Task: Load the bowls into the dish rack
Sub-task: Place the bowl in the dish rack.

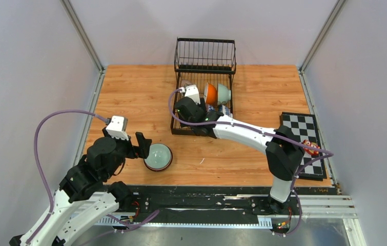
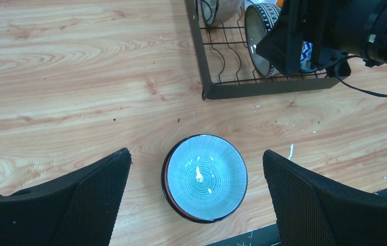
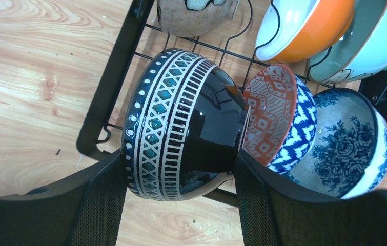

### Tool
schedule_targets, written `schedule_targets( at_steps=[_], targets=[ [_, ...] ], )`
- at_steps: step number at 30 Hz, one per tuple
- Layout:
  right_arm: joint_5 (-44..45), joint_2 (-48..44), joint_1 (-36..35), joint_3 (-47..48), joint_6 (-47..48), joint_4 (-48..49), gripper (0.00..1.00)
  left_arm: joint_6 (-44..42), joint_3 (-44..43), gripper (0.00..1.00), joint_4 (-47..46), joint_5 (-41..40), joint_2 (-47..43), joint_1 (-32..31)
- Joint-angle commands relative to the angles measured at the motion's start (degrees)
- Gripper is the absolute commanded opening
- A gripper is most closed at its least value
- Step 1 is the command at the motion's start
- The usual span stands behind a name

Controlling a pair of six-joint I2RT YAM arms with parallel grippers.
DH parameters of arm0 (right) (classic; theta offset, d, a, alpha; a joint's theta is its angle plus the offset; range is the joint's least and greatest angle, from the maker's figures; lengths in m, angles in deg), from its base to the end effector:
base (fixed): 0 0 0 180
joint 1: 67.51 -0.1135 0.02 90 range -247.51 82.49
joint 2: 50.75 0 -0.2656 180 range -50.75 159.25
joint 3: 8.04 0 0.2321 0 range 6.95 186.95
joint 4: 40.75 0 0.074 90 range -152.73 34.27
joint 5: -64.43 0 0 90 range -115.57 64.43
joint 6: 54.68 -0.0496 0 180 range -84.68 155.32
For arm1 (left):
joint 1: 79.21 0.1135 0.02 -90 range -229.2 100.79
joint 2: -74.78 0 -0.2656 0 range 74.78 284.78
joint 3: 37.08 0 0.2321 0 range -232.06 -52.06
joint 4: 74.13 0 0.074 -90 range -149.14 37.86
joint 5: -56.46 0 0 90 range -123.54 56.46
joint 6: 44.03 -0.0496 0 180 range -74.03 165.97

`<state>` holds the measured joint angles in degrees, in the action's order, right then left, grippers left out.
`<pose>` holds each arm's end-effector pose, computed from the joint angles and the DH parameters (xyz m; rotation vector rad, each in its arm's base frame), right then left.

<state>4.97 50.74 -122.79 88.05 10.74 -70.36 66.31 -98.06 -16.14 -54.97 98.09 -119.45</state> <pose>0.2483 0.3141 0.2850 -0.2653 2.0813 0.2590 0.0670 -0.0330 0.3187 0.0818 1.9142 -0.3565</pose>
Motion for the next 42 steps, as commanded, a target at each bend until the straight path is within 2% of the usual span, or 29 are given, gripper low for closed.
schedule_targets(
  at_steps=[1, 15, 32, 34, 37, 42],
  targets=[
    [1.1, 2.0, 1.6, 3.6, -1.5, 1.1, 0.03, -0.1, 1.0, 1.0, -0.4, -1.7, -1.3, 0.0],
    [-1.5, 8.8, 4.3, 5.4, -4.3, 1.4, 0.03, -0.3, 1.7, 1.0, -0.8, -1.4, -1.7, 0.0],
    [-11.0, 11.0, 6.4, 1.2, -12.3, 3.2, 0.03, -0.6, 2.1, 1.0, -0.9, -1.6, -1.5, 0.0],
    [-11.3, 10.6, 6.5, 0.6, -12.6, 3.4, 0.08, -0.6, 2.1, 1.0, -1.0, -1.6, -1.5, 0.0],
    [-11.1, 9.7, 6.7, 0.1, -12.8, 3.5, 0.26, -0.6, 2.1, 1.0, -1.1, -1.6, -1.5, 0.0],
    [-10.7, 8.4, 6.7, -0.6, -12.6, 3.4, 0.45, -0.6, 2.1, 1.0, -1.0, -1.5, -1.5, 0.0]
  ],
)
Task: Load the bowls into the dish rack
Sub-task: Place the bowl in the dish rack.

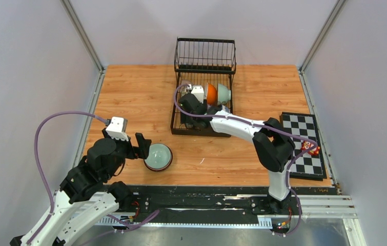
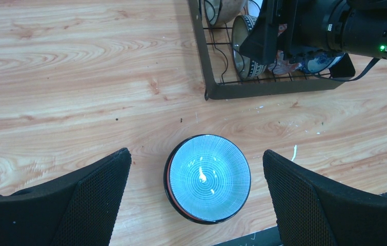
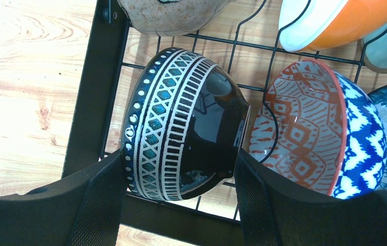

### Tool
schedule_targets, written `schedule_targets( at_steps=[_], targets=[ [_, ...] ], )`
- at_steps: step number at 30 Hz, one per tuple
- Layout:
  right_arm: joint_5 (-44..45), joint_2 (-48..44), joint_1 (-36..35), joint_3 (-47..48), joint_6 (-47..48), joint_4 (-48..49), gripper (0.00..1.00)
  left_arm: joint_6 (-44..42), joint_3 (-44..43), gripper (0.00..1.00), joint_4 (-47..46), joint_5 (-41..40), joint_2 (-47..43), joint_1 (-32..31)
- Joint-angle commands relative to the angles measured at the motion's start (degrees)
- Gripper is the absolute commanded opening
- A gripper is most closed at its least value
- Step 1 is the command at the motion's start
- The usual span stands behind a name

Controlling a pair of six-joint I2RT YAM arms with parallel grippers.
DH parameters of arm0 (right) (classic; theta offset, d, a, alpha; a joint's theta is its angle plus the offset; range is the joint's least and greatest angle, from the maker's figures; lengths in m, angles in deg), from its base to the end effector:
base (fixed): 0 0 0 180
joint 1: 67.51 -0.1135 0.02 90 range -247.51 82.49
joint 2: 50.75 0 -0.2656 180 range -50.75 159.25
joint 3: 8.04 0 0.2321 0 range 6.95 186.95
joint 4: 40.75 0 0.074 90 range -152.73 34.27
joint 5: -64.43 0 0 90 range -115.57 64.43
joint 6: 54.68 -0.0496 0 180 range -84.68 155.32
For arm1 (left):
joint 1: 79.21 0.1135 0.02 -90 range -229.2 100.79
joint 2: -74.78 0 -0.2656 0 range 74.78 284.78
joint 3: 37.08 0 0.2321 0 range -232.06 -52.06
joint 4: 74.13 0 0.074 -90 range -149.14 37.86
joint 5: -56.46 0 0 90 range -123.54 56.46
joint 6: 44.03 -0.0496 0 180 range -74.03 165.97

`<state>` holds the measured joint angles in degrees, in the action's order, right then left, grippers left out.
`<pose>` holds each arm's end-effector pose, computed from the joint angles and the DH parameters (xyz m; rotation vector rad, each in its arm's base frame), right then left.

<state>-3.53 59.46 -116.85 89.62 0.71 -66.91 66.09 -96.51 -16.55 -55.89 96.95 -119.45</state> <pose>0.2956 0.3155 0.2373 -0.0783 2.2150 0.3891 0.0665 -0.0316 0.3126 0.0744 1.9107 -0.3394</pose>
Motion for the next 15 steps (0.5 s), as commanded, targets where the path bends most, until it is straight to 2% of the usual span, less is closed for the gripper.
schedule_targets(
  at_steps=[1, 9, 15],
  targets=[
    [-2.2, -0.5, 0.7, -2.2, -2.6, 0.0, 0.47, -0.4, 0.5, 1.0, -0.6, -0.6, -0.4, 0.0],
    [-1.9, -2.1, 0.7, -2.2, -1.8, -0.5, 0.7, -0.3, 0.6, 1.0, -0.6, -0.6, -0.5, 0.0],
    [-2.1, -3.1, 0.6, -2.0, -1.4, -1.3, 0.75, -0.4, 0.6, 1.0, -0.7, -0.5, -0.5, 0.0]
  ],
)
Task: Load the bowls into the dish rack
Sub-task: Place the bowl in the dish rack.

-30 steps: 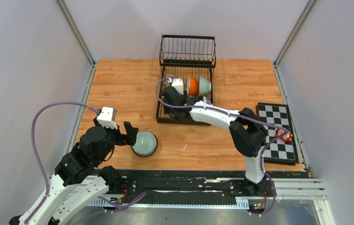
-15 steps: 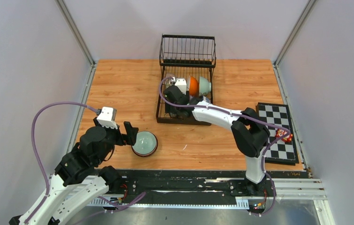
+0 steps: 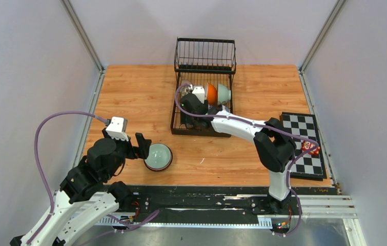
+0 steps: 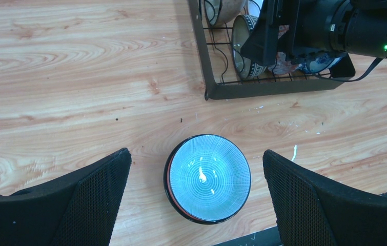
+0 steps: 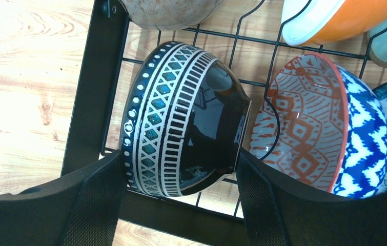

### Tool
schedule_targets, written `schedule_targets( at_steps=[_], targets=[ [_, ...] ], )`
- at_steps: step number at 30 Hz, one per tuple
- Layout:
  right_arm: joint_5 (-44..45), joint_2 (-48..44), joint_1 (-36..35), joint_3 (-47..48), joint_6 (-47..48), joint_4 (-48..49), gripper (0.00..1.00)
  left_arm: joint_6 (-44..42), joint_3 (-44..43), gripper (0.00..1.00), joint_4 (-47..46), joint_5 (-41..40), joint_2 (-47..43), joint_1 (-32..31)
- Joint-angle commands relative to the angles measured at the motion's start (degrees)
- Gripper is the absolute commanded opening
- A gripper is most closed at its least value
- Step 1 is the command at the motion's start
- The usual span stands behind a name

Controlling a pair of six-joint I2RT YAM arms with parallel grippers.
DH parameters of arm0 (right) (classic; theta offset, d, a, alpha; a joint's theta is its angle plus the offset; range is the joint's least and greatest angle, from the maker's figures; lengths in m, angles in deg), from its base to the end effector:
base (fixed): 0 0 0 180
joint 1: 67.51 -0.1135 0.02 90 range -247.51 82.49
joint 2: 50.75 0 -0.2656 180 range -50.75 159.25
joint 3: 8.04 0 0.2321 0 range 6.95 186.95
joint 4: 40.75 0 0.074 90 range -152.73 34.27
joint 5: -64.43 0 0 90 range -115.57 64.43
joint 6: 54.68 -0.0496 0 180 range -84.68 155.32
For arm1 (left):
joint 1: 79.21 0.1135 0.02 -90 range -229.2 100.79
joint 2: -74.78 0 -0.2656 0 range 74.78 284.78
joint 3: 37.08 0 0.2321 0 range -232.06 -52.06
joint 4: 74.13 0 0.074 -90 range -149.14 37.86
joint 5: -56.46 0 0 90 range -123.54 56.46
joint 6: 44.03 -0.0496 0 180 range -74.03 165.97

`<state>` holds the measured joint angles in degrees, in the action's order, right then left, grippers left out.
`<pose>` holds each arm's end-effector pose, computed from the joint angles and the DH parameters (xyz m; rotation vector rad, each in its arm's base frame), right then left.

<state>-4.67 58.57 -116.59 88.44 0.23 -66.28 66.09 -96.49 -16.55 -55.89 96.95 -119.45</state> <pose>0.2940 0.3122 0.2379 -0.0735 2.2191 0.4143 0.0665 -0.0316 0.3125 0.0745 1.9110 -0.3392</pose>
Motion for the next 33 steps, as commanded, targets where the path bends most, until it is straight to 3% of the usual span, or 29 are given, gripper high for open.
schedule_targets(
  at_steps=[1, 19, 33],
  targets=[
    [-0.9, -2.4, 0.3, -0.7, -0.7, -2.2, 0.75, -0.4, 0.5, 1.0, -0.7, -0.5, -0.5, 0.0],
    [3.7, -8.5, -4.5, 0.8, 3.1, -3.9, 0.72, -0.5, 0.7, 1.0, -0.7, -0.6, -0.7, 0.0],
    [1.4, 0.8, -8.1, 11.9, 7.0, -6.2, 0.64, -0.3, 0.7, 1.0, -0.6, -0.9, -1.4, 0.0]
  ],
)
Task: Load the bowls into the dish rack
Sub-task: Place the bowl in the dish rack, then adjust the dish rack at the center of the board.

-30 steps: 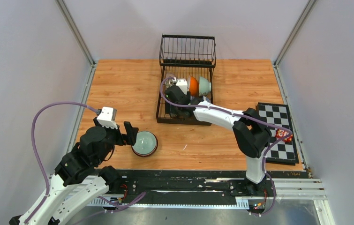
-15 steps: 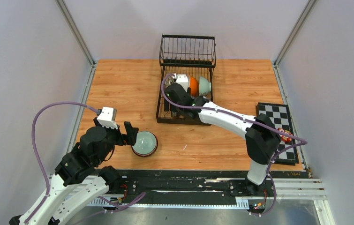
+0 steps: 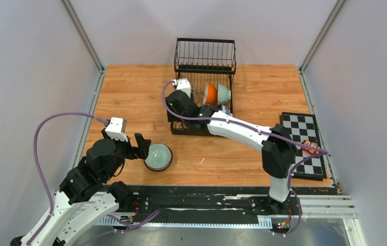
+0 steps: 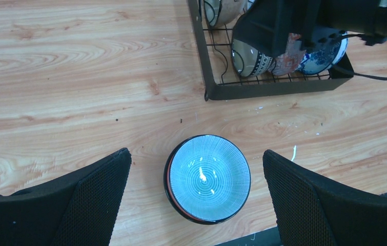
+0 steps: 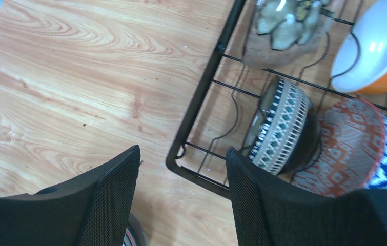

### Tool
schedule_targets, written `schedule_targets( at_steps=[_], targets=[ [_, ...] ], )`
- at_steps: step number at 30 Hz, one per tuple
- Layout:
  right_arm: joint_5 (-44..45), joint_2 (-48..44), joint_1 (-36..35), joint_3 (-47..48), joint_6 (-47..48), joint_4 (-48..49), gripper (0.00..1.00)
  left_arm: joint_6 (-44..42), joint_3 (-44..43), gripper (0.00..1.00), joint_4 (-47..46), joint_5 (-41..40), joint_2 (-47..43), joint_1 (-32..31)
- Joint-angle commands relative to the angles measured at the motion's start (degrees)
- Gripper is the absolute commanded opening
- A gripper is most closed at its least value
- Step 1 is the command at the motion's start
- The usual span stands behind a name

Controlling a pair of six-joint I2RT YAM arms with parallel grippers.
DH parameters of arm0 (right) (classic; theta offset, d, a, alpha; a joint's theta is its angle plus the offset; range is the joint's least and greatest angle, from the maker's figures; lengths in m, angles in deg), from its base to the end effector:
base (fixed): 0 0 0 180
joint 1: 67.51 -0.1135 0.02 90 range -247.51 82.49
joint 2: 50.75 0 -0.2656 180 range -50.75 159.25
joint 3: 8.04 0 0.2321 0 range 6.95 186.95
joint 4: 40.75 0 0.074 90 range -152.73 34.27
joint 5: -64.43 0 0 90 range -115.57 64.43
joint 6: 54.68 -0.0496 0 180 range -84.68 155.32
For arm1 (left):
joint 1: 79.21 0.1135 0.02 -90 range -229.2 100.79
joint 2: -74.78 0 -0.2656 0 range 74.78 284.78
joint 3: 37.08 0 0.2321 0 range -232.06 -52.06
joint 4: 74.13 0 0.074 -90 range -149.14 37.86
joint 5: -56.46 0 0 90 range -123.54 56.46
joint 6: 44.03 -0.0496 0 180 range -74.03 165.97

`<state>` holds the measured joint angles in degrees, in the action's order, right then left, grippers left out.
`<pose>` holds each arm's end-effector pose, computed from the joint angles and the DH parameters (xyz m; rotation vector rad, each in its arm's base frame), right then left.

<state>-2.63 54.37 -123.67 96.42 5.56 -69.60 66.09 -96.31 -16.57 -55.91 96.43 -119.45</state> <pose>0.2530 0.3427 0.3083 -0.2339 2.0683 0.5144 0.0654 -0.0306 0.3121 0.0723 1.9055 -0.3423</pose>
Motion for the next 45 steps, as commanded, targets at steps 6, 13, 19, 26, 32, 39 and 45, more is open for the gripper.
schedule_targets(
  at_steps=[6, 13, 19, 26, 32, 39, 45],
  targets=[
    [-1.9, 12.1, -1.0, 9.9, 1.8, -4.6, 0.59, -0.2, 0.7, 1.0, -0.6, -1.0, -1.2, 0.0],
    [-2.5, 18.3, -1.0, 16.3, 2.0, -7.3, 0.55, -0.2, 0.7, 1.0, -0.7, -1.0, -1.3, 0.0],
    [-2.8, 22.5, -1.0, 19.9, 2.5, -9.2, 0.51, -0.2, 0.7, 1.0, -0.7, -1.1, -1.3, 0.0],
    [-2.5, 25.5, -0.8, 22.1, 2.9, -10.6, 0.46, -0.3, 0.7, 1.0, -0.7, -1.0, -1.1, 0.0],
    [-2.7, 26.7, -0.5, 22.2, 3.2, -10.9, 0.35, -0.3, 0.7, 1.0, -0.7, -1.1, -0.6, -0.1],
    [-3.4, 24.8, -0.6, 19.7, 4.6, -10.9, 0.03, -0.2, 0.7, 1.0, -0.7, -1.1, 0.1, 0.0],
    [-5.0, 20.5, -0.9, 13.9, 7.3, -9.3, 0.03, 0.1, 0.5, 1.0, -0.4, -1.6, 1.4, 0.0]
  ],
)
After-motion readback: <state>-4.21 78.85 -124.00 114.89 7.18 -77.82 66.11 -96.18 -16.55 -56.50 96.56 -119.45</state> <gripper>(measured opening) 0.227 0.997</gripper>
